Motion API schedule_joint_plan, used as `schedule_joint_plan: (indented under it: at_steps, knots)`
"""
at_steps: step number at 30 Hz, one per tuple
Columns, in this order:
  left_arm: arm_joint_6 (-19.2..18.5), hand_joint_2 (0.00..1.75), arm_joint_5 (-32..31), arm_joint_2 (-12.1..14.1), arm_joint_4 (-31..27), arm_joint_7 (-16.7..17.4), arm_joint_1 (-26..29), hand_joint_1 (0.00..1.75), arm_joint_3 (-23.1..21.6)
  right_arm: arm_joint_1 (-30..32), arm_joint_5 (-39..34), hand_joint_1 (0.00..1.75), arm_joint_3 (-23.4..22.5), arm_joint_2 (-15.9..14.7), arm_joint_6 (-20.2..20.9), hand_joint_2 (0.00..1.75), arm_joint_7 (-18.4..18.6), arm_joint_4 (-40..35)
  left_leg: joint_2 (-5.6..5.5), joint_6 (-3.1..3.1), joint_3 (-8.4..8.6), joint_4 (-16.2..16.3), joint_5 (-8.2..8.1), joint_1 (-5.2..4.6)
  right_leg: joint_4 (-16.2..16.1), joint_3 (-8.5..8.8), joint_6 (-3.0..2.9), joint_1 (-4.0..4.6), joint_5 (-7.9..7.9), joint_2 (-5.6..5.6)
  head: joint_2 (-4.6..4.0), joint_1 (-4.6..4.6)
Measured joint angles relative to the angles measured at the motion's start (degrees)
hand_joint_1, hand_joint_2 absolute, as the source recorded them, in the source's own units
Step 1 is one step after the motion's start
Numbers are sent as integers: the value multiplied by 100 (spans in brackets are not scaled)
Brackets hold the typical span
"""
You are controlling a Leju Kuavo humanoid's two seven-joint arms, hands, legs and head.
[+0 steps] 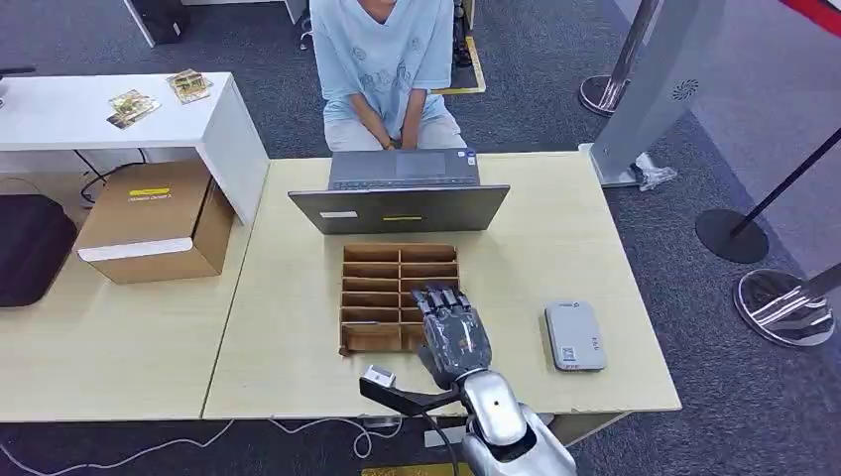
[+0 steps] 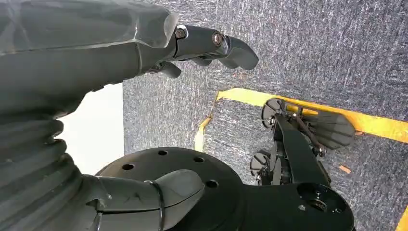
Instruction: Pass the card to the sensor for recognition and then transmit it.
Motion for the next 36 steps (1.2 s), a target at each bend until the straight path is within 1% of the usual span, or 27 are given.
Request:
schedule_joint_plan:
  at_steps: [1,4,8,10,14,15,16,18,22,24,25,26,27,31,32,34,35,36]
  knots:
    - [-2,175,0,0,0,0,0,0,0,0,0,35,0,0,0,175,0,0,0,0,0,0,0,0,0,0,0,0,0,0,0,0]
    - [-6,175,-2,0,0,0,0,0,0,0,-2,37,0,0,17,175,9,-2,0,0,0,0,0,0,0,0,0,0,0,0,0,0]
    - [-7,175,-2,0,0,0,0,0,0,0,-2,35,0,0,20,175,11,-2,0,0,0,0,0,0,0,0,0,0,0,0,0,0]
    - [-7,175,-2,0,0,0,0,0,0,0,-2,38,0,0,20,175,11,-2,0,0,0,0,0,0,0,0,0,0,0,0,0,0]
    - [-7,175,-2,0,0,0,0,0,0,0,-2,38,0,0,20,175,11,-2,0,0,0,0,0,0,0,0,0,0,0,0,0,0]
    - [-7,175,-2,0,0,0,0,0,0,-1,-2,38,0,0,33,175,26,-2,0,0,0,0,0,0,0,0,0,0,0,0,0,0]
    - [-7,175,-2,0,0,0,0,0,2,-4,22,42,0,0,55,175,85,-2,0,0,0,0,0,0,0,0,0,0,0,0,0,0]
    - [-4,175,-2,-2,0,0,0,0,2,-9,96,42,0,0,70,175,166,-2,0,0,0,0,0,0,0,0,0,0,0,0,0,0]
    - [-4,175,-2,-2,0,0,-1,0,2,-19,101,42,0,0,103,175,190,-2,0,0,0,0,0,0,0,0,0,0,0,0,0,0]
    - [-4,175,-2,-2,0,0,-1,0,2,-22,105,47,0,0,103,175,203,-2,0,0,0,0,0,0,0,0,0,0,0,0,0,0]
    - [-4,175,0,-2,0,0,-1,0,2,-23,105,45,0,0,103,175,203,-2,0,0,0,0,0,0,0,0,0,0,0,0,0,0]
    - [-4,175,-2,-2,0,0,-1,0,2,-24,105,49,0,0,103,175,203,-2,0,0,0,0,0,0,0,0,0,0,0,0,0,0]
    - [-4,175,-2,-2,0,0,-1,0,2,-24,105,49,0,0,105,175,203,-2,0,0,0,0,0,0,0,0,0,0,0,0,0,0]
    - [-13,175,-2,0,0,0,-1,0,2,-25,105,70,0,0,103,175,206,-2,0,0,0,0,0,0,0,0,0,0,0,0,0,0]
    - [-15,175,-2,0,0,0,-1,0,2,-25,107,84,0,0,103,175,208,-2,0,0,0,0,0,0,0,0,0,0,0,0,0,0]
    - [-20,175,-2,0,0,0,-1,0,2,-25,107,84,0,0,103,175,216,-2,0,0,0,0,0,0,0,0,0,0,0,0,0,0]
    - [-20,175,-2,0,0,-2,-1,0,2,-26,111,127,0,-2,103,175,223,-2,0,0,0,0,0,0,0,0,0,0,0,0,0,0]
    - [-20,175,-4,0,0,-2,-1,0,2,-26,116,126,0,0,103,175,223,-2,0,0,0,0,0,0,0,0,0,0,0,0,0,0]
